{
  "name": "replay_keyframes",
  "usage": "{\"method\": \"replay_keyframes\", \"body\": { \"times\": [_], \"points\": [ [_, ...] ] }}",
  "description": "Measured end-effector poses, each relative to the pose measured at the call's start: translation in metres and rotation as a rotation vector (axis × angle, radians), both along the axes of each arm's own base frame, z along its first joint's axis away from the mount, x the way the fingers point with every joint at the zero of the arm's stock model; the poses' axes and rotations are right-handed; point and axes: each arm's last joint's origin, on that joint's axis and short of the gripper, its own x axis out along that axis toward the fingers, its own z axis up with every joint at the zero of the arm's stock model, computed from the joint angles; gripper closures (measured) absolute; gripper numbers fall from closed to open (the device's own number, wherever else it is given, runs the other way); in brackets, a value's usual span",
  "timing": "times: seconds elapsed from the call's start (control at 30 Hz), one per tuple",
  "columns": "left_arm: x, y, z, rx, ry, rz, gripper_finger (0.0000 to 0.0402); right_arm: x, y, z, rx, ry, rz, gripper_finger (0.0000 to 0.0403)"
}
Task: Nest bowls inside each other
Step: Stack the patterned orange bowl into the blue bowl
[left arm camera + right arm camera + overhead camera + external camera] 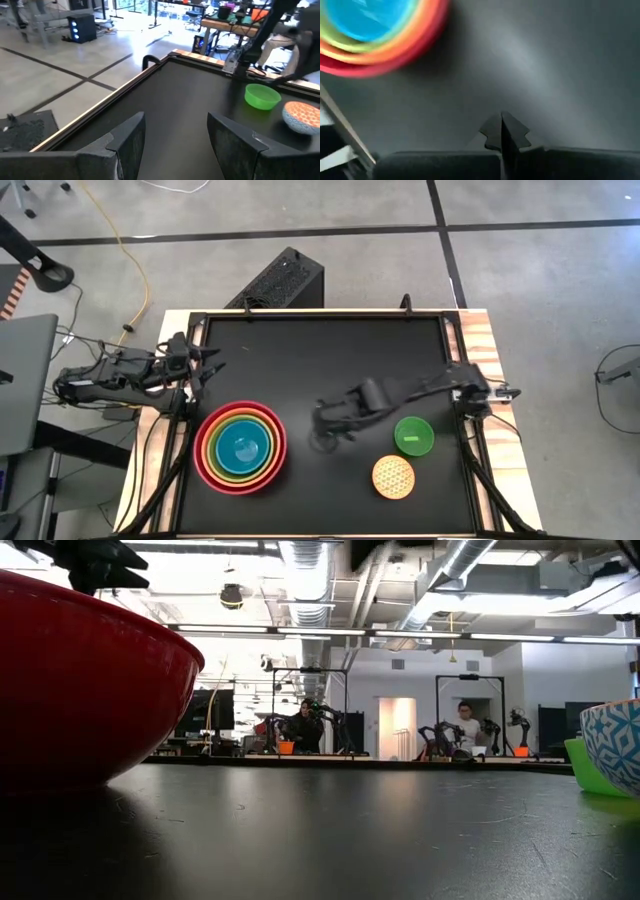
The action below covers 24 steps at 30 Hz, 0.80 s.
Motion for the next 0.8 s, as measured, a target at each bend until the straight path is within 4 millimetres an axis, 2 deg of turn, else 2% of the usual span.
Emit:
{"method": "replay_keyframes", "body": {
  "times": [0.1,0.2,0.3,0.43,0.53,0.8],
  "points": [
    [0.0,-0.001,0.0,-0.002,0.001,-0.026,0.0199,-0.028,0.017,0.002,0.019,0.079,-0.143,0.0391],
    [0.0,-0.001,0.0,0.005,0.004,-0.028,0.0199,-0.043,0.04,-0.007,0.073,0.093,-0.245,0.0391],
    [0.0,-0.001,0.0,0.006,0.005,-0.032,0.0199,-0.056,0.061,-0.021,0.108,0.118,-0.36,0.039],
    [0.001,-0.001,0.0,0.003,0.006,-0.057,0.0199,-0.073,0.083,-0.047,0.152,0.236,-0.514,0.0378],
    [0.001,-0.001,0.0,0.003,0.006,-0.056,0.0199,-0.082,0.096,-0.06,0.17,0.269,-0.554,0.0349],
    [0.001,-0.001,0.0,0.03,0.017,-0.05,0.0199,-0.102,0.117,-0.075,0.194,0.336,-0.563,0.0252]
  ]
}}
